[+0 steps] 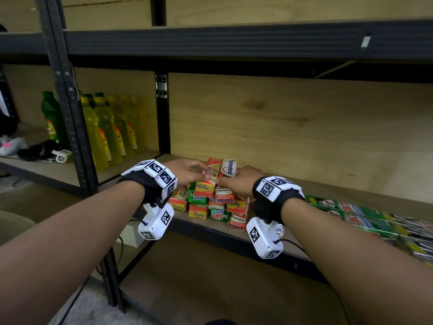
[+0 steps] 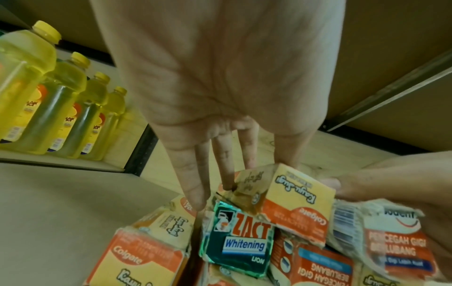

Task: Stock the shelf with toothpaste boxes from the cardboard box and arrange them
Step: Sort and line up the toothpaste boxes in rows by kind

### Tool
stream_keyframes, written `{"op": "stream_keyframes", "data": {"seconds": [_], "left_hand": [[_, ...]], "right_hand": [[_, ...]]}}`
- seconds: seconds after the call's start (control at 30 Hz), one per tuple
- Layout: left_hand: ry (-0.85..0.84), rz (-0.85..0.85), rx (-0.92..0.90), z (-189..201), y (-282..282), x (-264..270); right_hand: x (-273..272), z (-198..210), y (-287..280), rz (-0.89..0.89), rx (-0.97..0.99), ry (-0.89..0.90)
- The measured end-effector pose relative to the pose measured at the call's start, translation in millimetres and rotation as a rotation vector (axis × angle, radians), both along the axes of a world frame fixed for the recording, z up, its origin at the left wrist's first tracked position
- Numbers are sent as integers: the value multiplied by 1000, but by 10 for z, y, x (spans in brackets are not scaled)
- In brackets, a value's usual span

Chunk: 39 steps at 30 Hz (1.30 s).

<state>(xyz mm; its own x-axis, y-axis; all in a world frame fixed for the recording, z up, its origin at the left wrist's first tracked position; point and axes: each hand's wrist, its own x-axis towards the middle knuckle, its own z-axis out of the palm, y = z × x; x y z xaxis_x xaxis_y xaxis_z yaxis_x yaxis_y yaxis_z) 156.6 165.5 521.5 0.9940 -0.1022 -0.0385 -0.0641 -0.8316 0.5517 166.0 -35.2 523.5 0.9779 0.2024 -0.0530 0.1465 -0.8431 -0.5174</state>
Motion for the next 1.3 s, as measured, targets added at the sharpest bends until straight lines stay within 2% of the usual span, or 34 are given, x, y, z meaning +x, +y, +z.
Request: {"op": "stream_keyframes", "data": {"seconds": [0.17, 0.3, 0.43, 0.53, 0.73, 0.97, 1.3], "left_hand": [[79, 63, -111, -11, 26, 88], [24, 115, -39, 36, -76, 125], [-55, 177, 39, 68, -210, 108], [-11, 198, -22, 104, -268, 92], [-5, 242, 16, 157, -372, 29], [-44, 248, 17, 176, -541, -80], [-83, 94, -101, 182, -1194, -197]], "right_hand": [[43, 40, 14, 25, 69, 122], [19, 90, -11, 15, 128, 188], [-30, 126, -28, -15, 114, 185], [-49, 88, -72, -27, 159, 170], [-50, 89, -233, -119, 282, 173], [-262, 145, -605, -169, 356, 224], [-481, 112, -1352, -287, 379, 187]]}}
